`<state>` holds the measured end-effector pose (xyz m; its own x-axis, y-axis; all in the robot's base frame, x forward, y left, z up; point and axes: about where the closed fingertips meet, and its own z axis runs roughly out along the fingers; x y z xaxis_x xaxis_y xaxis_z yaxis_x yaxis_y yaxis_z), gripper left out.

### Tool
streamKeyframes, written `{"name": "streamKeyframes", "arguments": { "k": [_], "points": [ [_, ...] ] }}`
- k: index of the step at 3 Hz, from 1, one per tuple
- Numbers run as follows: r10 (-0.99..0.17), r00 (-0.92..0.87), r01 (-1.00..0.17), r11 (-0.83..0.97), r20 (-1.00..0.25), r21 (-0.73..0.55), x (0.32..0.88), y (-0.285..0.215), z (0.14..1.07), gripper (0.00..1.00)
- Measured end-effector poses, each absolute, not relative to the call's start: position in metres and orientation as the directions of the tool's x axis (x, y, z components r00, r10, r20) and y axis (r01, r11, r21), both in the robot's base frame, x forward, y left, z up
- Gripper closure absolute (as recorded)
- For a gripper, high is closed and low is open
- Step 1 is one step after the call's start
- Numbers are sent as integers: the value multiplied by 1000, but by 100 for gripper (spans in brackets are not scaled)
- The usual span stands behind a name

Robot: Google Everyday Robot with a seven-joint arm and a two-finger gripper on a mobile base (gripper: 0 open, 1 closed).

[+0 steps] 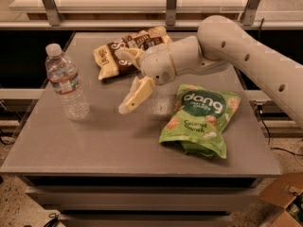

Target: Pick water bottle

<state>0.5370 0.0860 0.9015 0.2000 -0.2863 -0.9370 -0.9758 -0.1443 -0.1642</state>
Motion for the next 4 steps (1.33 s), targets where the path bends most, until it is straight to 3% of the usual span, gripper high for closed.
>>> {"name": "streamKeyframes", "arguments": {
  "k": [1, 2, 4],
  "points": [
    [-258, 214, -968, -183, -942, -170, 534, 101, 903, 0],
    [-234, 222, -961, -217, -947, -171, 529, 114, 903, 16],
    [-202, 232, -946, -275, -952, -172, 523, 132, 906, 62]
  ]
}}
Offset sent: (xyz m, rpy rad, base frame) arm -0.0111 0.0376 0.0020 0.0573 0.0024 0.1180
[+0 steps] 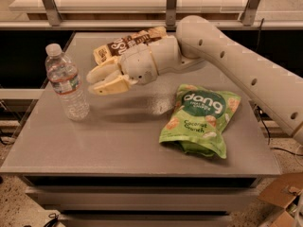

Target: Pick water bottle

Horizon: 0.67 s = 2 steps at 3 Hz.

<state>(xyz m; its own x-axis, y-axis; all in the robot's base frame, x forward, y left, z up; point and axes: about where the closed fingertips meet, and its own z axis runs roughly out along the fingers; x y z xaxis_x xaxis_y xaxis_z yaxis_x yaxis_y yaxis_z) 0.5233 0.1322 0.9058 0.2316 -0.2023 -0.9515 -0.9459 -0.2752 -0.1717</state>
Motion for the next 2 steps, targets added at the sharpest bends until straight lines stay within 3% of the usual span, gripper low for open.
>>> {"name": "streamKeyframes", "arguments": {
  "k": [1, 2],
  "points": [
    [-200, 226, -943, -291, -953, -163, 525, 134, 904, 62],
    [-200, 219, -939, -307, -955, -152, 524, 137, 900, 38]
  ]
}}
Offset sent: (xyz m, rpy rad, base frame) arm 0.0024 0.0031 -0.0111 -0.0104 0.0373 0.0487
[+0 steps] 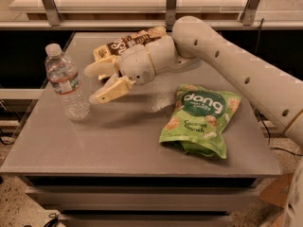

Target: Pick water bottle

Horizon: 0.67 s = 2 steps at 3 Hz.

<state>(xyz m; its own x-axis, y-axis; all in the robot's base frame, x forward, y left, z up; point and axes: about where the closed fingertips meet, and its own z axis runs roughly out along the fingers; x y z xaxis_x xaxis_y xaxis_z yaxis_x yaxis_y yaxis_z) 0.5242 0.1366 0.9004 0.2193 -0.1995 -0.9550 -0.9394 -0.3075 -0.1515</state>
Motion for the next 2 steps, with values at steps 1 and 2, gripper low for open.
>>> {"name": "streamKeyframes", "arguments": {
  "k": [1, 2],
  "points": [
    [-197, 214, -935, -324, -957, -143, 524, 139, 898, 16],
    [-182, 220, -923, -356, -958, -144, 519, 150, 901, 0]
  ]
}}
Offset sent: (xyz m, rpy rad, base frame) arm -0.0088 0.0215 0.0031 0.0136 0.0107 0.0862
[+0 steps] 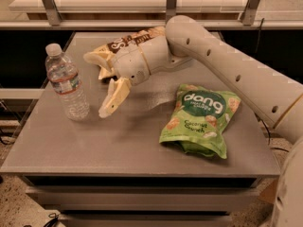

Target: Pick water bottle

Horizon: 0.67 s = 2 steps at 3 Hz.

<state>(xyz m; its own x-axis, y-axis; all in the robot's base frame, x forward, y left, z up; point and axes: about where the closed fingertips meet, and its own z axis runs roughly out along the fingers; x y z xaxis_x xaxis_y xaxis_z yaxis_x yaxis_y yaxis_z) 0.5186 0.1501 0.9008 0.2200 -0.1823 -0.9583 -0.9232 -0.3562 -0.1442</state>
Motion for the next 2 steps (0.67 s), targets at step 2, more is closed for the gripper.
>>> {"name": "streamKeyframes", "arguments": {
  "k": [2],
  "points": [
    [-133, 230, -883, -445, -964, -149, 501, 184, 907, 0]
  ]
}}
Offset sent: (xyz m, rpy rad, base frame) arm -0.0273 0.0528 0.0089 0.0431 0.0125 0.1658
